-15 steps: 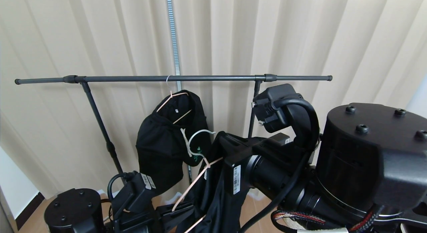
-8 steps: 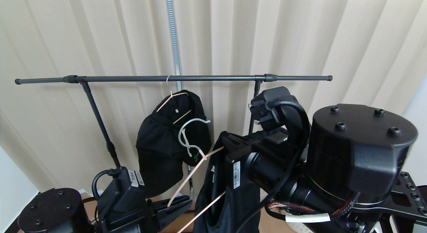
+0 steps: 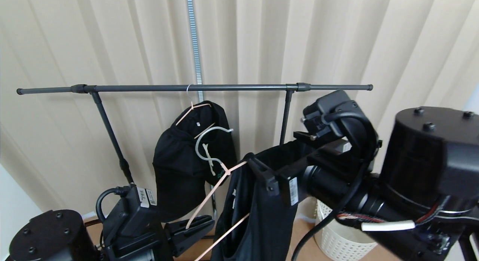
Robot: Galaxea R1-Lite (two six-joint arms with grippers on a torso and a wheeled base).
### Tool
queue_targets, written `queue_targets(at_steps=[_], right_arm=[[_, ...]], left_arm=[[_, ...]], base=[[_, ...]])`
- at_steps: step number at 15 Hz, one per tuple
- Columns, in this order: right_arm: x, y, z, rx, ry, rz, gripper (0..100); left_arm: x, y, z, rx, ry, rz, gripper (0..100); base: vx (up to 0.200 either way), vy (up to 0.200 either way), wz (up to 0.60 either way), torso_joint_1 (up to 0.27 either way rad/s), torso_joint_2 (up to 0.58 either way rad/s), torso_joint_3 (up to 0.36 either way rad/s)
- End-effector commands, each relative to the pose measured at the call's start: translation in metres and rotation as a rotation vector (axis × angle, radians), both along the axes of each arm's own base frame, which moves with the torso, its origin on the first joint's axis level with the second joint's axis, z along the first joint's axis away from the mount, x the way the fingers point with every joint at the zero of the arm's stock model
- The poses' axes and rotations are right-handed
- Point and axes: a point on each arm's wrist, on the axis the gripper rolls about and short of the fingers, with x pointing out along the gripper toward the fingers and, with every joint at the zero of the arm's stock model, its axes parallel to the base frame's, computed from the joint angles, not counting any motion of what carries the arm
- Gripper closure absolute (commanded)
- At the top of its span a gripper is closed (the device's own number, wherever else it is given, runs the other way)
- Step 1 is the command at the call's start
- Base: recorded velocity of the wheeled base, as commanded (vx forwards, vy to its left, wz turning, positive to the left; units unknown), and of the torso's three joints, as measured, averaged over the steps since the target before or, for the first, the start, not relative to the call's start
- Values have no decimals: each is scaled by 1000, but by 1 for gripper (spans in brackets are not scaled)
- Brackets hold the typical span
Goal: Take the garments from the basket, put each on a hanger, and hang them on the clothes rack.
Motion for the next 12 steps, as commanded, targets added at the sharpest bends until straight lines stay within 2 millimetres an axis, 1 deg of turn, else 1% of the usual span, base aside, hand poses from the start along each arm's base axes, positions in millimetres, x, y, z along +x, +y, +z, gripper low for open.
queue_targets(at_steps=[1, 4, 6, 8, 10, 12], right_arm=[[-3, -26, 14, 13, -39, -14, 0], [-4, -32, 13, -16, -50, -9, 0], [-11, -27, 10, -19, -43, 37, 0], [-25, -18, 6, -34, -32, 101, 0], [-32, -15, 2, -58, -17, 133, 0], [-33, -15, 1, -71, -7, 136, 0]], left_arm=[[1, 1, 1, -3, -3, 6, 100], [4, 3, 0, -2, -1, 23, 100], [6, 2, 1, -6, -6, 26, 100], [9, 3, -1, 0, 3, 40, 100], [13, 5, 0, -7, -5, 58, 100], [13, 5, -1, -9, 8, 59, 100]], base=[[0, 0, 0, 0, 0, 0], [0, 0, 0, 0, 0, 0], [0, 0, 0, 0, 0, 0], [0, 0, 0, 0, 0, 0], [0, 0, 0, 0, 0, 0], [0, 0, 0, 0, 0, 0]])
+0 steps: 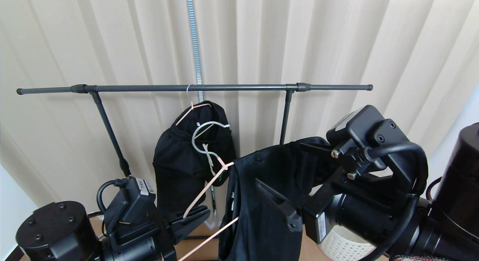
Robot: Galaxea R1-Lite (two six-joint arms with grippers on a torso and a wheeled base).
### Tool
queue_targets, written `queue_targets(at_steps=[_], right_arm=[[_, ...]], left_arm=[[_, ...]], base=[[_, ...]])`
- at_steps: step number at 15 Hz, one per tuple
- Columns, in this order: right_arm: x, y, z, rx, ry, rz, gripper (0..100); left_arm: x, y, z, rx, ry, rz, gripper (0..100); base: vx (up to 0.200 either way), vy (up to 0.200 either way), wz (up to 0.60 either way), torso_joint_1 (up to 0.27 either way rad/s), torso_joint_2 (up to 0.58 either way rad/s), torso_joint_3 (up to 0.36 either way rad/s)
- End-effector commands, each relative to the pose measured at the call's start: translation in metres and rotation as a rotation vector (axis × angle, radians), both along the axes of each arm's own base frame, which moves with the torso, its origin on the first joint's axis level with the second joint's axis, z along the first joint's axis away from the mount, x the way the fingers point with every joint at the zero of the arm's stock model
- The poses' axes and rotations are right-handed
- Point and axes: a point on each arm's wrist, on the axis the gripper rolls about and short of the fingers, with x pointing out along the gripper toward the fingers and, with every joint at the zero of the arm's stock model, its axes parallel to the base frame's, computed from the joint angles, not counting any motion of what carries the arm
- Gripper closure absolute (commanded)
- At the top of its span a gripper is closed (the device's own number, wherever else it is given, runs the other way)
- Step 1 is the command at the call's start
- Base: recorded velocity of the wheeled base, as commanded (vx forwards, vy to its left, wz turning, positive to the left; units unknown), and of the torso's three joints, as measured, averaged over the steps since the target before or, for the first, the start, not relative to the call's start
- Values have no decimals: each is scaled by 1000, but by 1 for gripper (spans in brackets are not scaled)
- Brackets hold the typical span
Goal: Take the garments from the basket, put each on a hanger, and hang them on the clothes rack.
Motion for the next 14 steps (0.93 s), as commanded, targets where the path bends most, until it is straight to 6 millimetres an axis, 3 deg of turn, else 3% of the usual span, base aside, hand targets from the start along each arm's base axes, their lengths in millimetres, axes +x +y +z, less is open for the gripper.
queue_targets(at_steps=[1, 4, 7, 8, 11, 14], right_arm=[[-2, -1, 0, -2, 0, 6, 0], [0, -8, -1, -23, 19, 13, 0], [10, -31, 24, -85, 2, -2, 0], [18, -39, 31, -184, 23, 31, 0], [38, -60, 49, -407, 162, 199, 0], [58, -71, 45, -557, 275, 446, 0]], left_arm=[[1, 0, 0, -1, 3, 2, 100], [-1, 1, -1, 4, 8, -1, 100], [0, 6, -5, 19, 21, 9, 100], [-1, 9, -9, 28, 38, -41, 100], [1, 16, -12, 87, -24, -88, 100], [0, 16, -12, 86, -26, -116, 100]], base=[[0, 0, 0, 0, 0, 0], [0, 0, 0, 0, 0, 0], [0, 0, 0, 0, 0, 0], [0, 0, 0, 0, 0, 0], [0, 0, 0, 0, 0, 0], [0, 0, 0, 0, 0, 0]])
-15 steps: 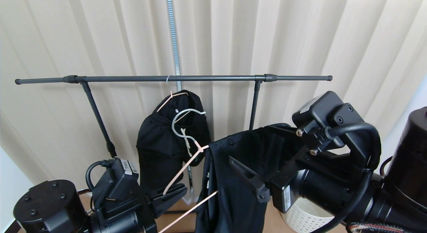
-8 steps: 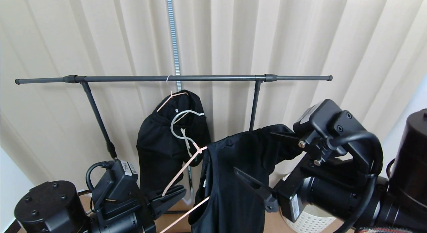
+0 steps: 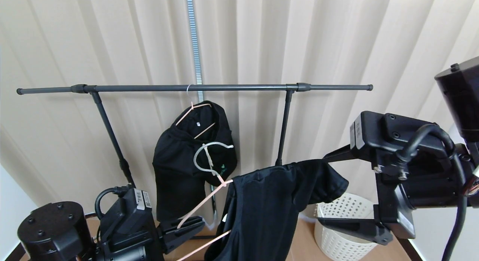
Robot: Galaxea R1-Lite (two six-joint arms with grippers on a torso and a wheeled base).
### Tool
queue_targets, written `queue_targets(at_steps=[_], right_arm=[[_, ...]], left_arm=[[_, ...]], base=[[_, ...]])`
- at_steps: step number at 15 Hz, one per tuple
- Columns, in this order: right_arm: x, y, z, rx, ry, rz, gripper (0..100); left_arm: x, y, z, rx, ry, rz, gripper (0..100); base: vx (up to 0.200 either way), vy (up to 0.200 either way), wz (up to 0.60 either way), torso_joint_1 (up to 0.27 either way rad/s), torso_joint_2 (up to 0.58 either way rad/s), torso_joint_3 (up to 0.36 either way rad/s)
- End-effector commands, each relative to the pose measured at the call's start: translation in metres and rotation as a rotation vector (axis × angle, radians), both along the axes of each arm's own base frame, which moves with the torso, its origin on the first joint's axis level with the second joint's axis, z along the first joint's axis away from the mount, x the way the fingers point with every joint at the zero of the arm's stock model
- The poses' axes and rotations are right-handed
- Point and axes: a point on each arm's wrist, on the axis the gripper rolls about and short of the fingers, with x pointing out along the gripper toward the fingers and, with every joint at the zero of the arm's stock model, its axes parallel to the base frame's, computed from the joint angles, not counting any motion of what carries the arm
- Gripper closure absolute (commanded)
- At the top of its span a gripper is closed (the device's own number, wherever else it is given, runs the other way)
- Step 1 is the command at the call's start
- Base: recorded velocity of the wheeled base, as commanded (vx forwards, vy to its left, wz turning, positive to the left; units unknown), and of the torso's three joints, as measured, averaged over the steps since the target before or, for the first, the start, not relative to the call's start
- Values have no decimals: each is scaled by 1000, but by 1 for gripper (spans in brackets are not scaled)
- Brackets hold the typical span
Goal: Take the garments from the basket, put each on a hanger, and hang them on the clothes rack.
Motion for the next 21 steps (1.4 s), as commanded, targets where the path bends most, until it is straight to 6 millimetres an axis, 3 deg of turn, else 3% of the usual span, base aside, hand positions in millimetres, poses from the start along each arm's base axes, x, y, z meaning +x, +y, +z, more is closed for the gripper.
queue_targets(at_steps=[1, 4, 7, 16, 17, 21], right_arm=[[35, -2, -3, -19, 79, 121, 0], [59, 7, -21, 45, 155, 283, 0], [72, 17, -36, 65, 203, 321, 0], [78, 28, -49, 49, 234, 334, 0], [78, 28, -49, 49, 235, 333, 100], [73, 25, -44, 56, 223, 335, 100]], left_arm=[[-1, -1, -1, -3, 4, -44, 100], [-6, -7, 0, -7, 0, -93, 100], [-10, -13, 1, -8, 0, -125, 100], [-12, -16, -1, -4, 4, -148, 100], [-12, -17, -1, -3, 5, -148, 100], [-12, -17, -1, -3, 4, -148, 100]], base=[[0, 0, 0, 0, 0, 0], [0, 0, 0, 0, 0, 0], [0, 0, 0, 0, 0, 0], [0, 0, 0, 0, 0, 0], [0, 0, 0, 0, 0, 0], [0, 0, 0, 0, 0, 0]])
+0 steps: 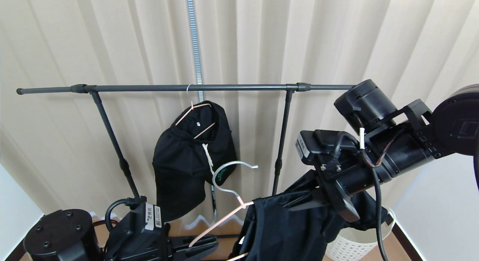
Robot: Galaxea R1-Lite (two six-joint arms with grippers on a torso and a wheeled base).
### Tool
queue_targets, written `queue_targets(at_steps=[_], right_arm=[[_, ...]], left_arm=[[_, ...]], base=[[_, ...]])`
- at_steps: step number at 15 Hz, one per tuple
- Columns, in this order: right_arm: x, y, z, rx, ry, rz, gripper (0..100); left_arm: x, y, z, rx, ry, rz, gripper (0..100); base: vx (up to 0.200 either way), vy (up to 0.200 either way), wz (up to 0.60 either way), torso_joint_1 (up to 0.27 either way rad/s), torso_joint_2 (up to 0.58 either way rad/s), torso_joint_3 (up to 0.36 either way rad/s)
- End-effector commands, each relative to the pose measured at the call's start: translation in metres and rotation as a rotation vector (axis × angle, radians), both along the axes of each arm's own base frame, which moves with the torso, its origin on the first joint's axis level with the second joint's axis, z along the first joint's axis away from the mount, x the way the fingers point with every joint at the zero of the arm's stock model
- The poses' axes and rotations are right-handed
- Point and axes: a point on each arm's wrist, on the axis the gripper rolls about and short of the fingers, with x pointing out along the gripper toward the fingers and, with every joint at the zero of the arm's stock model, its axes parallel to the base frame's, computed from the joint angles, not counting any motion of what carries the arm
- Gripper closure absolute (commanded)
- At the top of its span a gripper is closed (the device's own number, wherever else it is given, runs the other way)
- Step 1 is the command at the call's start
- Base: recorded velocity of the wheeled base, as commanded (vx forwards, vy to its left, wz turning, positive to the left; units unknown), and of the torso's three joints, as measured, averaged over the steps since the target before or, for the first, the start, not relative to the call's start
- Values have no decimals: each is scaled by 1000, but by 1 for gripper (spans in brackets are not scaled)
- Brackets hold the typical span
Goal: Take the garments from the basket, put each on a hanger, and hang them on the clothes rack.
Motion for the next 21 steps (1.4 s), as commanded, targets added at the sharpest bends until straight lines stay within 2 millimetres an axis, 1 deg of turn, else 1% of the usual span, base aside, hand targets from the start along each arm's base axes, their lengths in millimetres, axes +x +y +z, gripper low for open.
queue_targets(at_steps=[1, 6, 7, 9, 12, 14, 15, 16, 17, 19, 20, 21], right_arm=[[-3, -2, 3, 4, -6, 1, 100], [-10, -7, 8, 10, -17, -1, 100], [-11, -7, 9, 12, -19, -1, 100], [-13, -8, 12, 15, -25, -9, 100], [-12, -9, 15, -45, -87, -64, 100], [-12, -2, 18, -144, -184, -162, 100], [-12, 0, 18, -161, -217, -181, 100], [-12, 6, 20, -185, -285, -222, 100], [-10, 9, 21, -204, -332, -258, 100], [-10, 15, 23, -230, -400, -308, 100], [-10, 17, 25, -222, -433, -343, 100], [-9, 20, 30, -179, -450, -376, 100]], left_arm=[[0, 0, 0, 0, -1, 1, 100], [0, 0, -1, 2, 4, 1, 100], [1, 0, -1, 2, 4, 2, 0], [2, 0, -3, 8, 16, 4, 0], [9, 7, -8, 17, 45, 55, 0], [18, 17, -13, 22, 81, 121, 0], [22, 17, -13, 8, 96, 138, 0], [28, 16, -11, -40, 156, 167, 0], [32, 14, -11, -77, 204, 190, 0], [40, 7, -12, -87, 213, 265, 0], [46, -2, -16, -75, 199, 328, 0], [51, -13, -21, -59, 182, 400, 0]], base=[[0, 0, 0, 0, 0, 0], [0, 0, 0, 0, 0, 0], [0, 0, 0, 0, 0, 0], [0, 0, 0, 0, 0, 0], [0, 0, 0, 0, 0, 0], [0, 0, 0, 0, 0, 0], [0, 0, 0, 0, 0, 0], [0, 0, 0, 0, 0, 0], [0, 0, 0, 0, 0, 0], [0, 0, 0, 0, 0, 0], [0, 0, 0, 0, 0, 0], [0, 0, 0, 0, 0, 0]])
